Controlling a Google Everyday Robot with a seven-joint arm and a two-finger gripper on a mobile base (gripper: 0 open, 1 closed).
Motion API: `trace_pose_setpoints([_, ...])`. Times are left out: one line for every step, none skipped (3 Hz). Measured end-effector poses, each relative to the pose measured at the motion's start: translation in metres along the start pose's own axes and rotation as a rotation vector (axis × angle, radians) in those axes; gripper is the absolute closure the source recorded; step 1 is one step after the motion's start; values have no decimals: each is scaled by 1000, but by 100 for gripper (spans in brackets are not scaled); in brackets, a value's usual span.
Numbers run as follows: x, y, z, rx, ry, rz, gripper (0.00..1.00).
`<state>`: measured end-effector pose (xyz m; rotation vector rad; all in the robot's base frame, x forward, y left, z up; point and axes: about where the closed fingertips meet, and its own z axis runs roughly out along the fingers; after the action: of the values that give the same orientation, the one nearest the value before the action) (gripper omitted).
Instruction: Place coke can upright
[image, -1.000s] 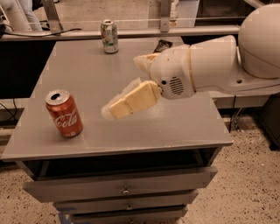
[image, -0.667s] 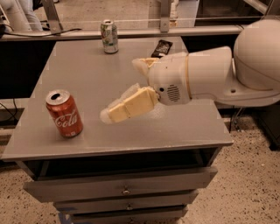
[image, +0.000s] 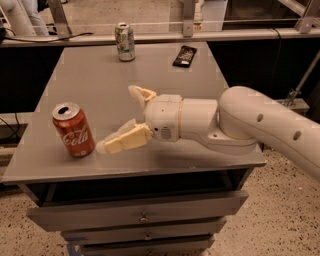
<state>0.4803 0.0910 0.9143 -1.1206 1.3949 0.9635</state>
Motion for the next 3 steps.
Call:
trace_pose_setpoints([17, -3, 30, -33, -65, -31, 0])
trace_pose_setpoints([26, 4, 57, -72, -87, -50, 0])
trace_pose_setpoints([34, 12, 75, -103, -83, -57, 0])
